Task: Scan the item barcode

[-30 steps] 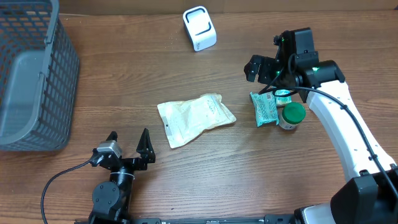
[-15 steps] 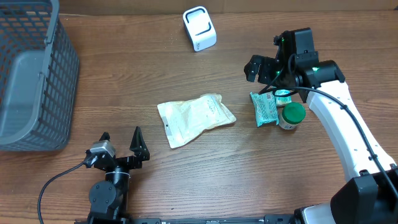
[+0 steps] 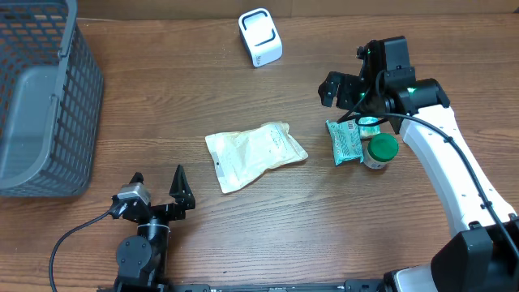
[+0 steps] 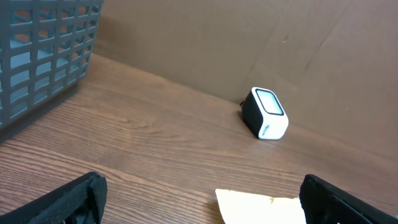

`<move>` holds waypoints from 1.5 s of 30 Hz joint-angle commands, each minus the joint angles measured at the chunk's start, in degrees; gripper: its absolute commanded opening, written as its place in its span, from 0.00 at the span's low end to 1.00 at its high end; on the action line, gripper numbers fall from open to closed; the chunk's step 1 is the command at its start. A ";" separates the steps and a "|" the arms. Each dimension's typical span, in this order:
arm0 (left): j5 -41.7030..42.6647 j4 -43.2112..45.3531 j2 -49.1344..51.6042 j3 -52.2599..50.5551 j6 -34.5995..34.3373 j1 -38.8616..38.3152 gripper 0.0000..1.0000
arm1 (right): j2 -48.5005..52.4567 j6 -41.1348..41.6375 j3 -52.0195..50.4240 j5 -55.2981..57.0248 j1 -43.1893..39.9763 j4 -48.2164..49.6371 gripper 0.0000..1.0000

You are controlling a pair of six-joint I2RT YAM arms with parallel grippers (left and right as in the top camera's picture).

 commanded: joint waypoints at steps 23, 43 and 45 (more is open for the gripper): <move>-0.13 -0.07 -0.35 -0.17 0.87 0.22 1.00 | -0.24 -0.24 0.52 0.39 -0.11 0.28 1.00; -0.13 -0.07 -0.35 -0.17 0.87 0.22 1.00 | -0.24 -0.50 0.55 2.56 -0.13 0.31 1.00; -0.13 -0.07 -0.35 -0.15 0.87 0.22 1.00 | -0.22 -0.46 0.55 7.04 -0.13 0.28 1.00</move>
